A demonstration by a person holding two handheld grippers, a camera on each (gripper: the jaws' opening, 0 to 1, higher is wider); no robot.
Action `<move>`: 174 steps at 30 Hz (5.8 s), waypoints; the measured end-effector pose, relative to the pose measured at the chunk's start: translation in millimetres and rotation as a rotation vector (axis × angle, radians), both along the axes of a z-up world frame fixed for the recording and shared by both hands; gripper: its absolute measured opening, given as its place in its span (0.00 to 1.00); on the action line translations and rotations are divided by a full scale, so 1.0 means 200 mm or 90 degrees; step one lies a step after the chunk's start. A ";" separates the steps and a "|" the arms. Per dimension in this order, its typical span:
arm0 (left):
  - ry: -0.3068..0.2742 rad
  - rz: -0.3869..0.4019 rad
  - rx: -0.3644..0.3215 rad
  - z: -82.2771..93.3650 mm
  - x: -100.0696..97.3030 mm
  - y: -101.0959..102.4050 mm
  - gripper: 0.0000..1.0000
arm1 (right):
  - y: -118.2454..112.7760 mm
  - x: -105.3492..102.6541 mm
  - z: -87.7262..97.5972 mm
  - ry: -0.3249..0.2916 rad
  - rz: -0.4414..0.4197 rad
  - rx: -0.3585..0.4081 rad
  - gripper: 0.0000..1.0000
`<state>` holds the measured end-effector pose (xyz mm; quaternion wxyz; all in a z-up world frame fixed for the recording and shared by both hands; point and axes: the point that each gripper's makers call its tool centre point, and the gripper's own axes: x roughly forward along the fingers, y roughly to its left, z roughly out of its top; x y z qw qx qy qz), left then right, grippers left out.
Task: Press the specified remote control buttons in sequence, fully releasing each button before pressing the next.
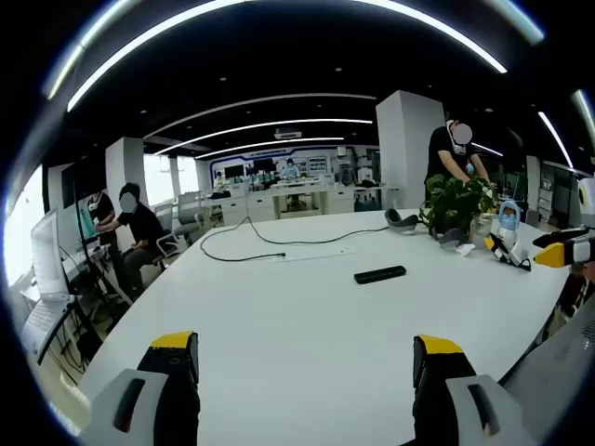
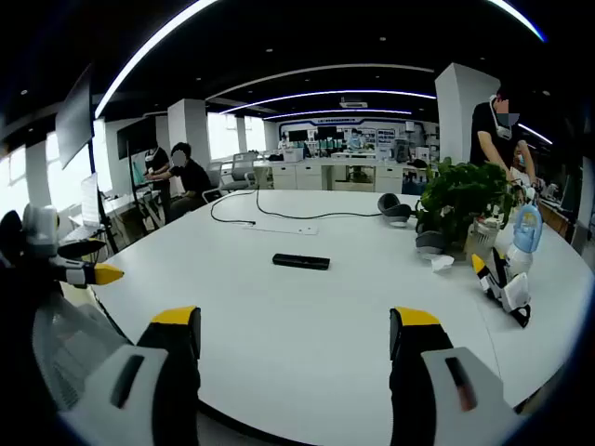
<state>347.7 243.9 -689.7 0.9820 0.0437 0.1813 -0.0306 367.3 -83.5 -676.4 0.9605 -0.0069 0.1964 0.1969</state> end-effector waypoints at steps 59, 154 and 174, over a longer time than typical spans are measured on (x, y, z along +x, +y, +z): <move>0.018 -0.020 0.005 -0.01 0.00 -0.02 0.95 | 0.01 0.00 -0.03 0.019 0.009 -0.016 0.86; 0.288 -0.634 0.268 -0.24 1.23 -0.80 0.56 | -0.06 0.02 -0.12 0.086 -0.037 -0.008 0.64; 0.365 -0.692 0.307 -0.57 1.47 -0.80 0.54 | -0.06 0.02 -0.15 0.103 -0.034 -0.006 0.62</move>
